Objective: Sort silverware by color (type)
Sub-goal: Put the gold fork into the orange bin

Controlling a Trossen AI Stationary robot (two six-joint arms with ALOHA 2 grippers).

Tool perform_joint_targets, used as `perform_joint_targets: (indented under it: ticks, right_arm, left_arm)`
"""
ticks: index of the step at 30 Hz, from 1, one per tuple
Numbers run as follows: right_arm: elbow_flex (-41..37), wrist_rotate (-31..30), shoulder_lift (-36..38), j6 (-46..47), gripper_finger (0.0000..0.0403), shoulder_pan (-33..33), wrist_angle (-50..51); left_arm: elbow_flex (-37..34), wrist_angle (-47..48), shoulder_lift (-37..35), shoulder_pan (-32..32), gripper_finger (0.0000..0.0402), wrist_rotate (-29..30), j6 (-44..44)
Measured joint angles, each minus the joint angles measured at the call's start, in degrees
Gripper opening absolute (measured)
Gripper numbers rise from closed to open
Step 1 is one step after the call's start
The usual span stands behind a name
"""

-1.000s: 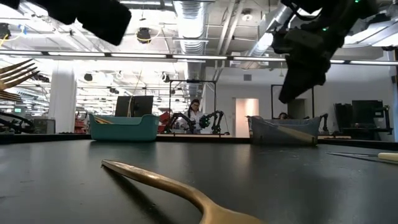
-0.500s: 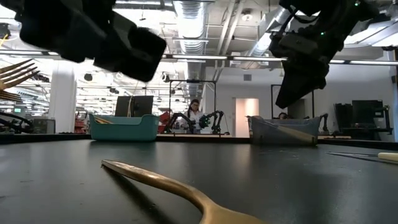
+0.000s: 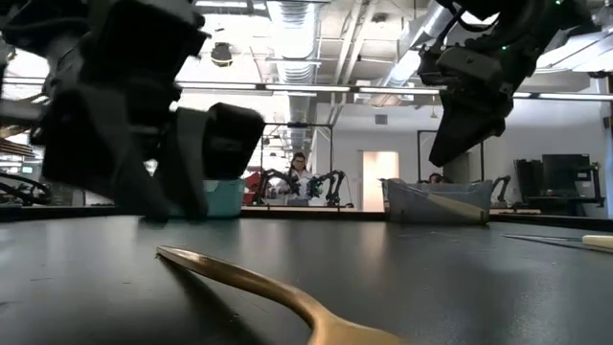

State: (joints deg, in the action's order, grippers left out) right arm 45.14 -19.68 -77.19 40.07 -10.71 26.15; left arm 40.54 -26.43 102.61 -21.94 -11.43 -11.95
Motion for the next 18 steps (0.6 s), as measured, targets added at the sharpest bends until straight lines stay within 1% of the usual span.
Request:
perform_joint_targets:
  ticks: [4,7,10,15,16,18]
  right_arm:
    - [0.0,0.0,0.0,0.4,0.0118,-1.6,-0.4]
    - [0.0,-0.1,0.0,1.3,0.0118,-3.3,-1.8]
    - [0.0,-1.4,0.0,2.0,0.0118,-5.0,-2.9]
    - [0.0,-2.9,0.0,2.0,0.0118,-7.0,-4.2]
    - [0.0,-3.0,0.0,2.0,0.0118,-7.0,-4.3]
    - [0.0,-3.0,0.0,1.9,0.0118,-7.0,-4.1]
  left_arm:
    - [0.5,0.1,2.6,-1.4,0.0072,1.5,-2.0]
    - [0.6,1.0,2.9,-2.2,0.0072,4.6,-2.2]
    - [0.7,2.3,3.3,-2.5,0.0072,8.1,-2.3]
    - [1.1,1.5,5.6,-2.4,0.0072,7.0,-3.6]
    - [1.1,1.4,5.8,-2.4,0.0070,7.4,-4.2]
    - [1.2,2.2,5.9,-2.6,0.0060,10.3,-4.3]
